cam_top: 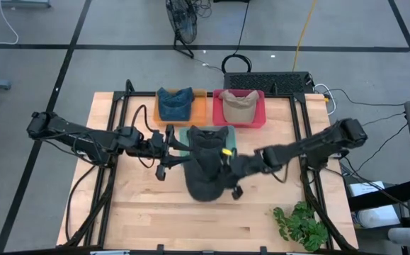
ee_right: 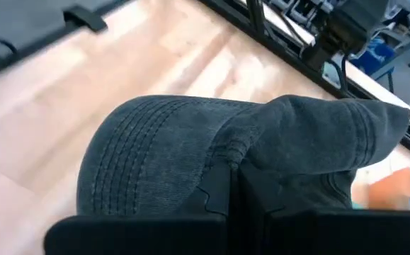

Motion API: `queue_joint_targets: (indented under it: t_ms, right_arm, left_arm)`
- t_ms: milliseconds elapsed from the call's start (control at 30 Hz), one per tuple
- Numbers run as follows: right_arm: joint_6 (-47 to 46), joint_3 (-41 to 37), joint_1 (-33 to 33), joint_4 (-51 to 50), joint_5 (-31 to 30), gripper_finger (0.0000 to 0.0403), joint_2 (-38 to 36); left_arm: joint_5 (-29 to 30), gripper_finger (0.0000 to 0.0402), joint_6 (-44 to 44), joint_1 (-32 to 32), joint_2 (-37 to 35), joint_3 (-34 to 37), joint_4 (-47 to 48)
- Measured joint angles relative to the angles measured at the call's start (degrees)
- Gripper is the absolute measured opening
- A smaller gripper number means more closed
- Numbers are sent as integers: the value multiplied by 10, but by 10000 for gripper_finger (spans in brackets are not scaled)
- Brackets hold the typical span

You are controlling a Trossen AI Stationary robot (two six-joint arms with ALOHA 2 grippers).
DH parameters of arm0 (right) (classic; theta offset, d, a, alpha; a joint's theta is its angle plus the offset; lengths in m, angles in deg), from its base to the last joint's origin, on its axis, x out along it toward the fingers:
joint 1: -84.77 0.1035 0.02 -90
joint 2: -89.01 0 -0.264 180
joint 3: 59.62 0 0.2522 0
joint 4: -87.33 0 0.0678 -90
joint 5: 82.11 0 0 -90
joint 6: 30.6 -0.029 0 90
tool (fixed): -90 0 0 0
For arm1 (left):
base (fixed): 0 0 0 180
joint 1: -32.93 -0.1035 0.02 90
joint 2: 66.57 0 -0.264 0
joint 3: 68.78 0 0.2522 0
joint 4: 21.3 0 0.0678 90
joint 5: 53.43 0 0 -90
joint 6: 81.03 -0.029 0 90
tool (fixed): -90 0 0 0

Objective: Pick & Place hat
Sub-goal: Put the black cap into the blue bin

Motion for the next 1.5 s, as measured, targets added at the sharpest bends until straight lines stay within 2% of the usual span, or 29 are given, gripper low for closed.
queue_joint_targets:
  t_ms: [133,333,633,767,900,1000,1167,1300,1500]
  right_arm:
    - [38,0,-66,-23,60,0,0]
    - [57,0,-151,-73,74,0,7]
    - [67,1,-236,-38,214,0,60]
    - [72,1,-255,-31,209,0,94]
    - [73,1,-273,-27,158,0,118]
    - [80,1,-280,-19,142,0,119]
    - [102,0,-271,-19,131,0,87]
    - [130,0,-261,-25,76,0,54]
    - [135,0,-259,-26,71,0,46]
  left_arm:
    - [0,149,-12,1,0,0,1]
    - [0,150,-25,3,0,0,2]
    - [20,150,-41,2,0,0,8]
    - [26,150,-41,0,0,0,8]
    - [26,150,-41,-3,0,0,18]
    - [36,150,-41,-3,0,0,34]
    - [45,150,-41,-3,0,0,41]
    - [45,150,-41,-3,0,0,41]
    - [46,150,-43,-3,0,0,39]
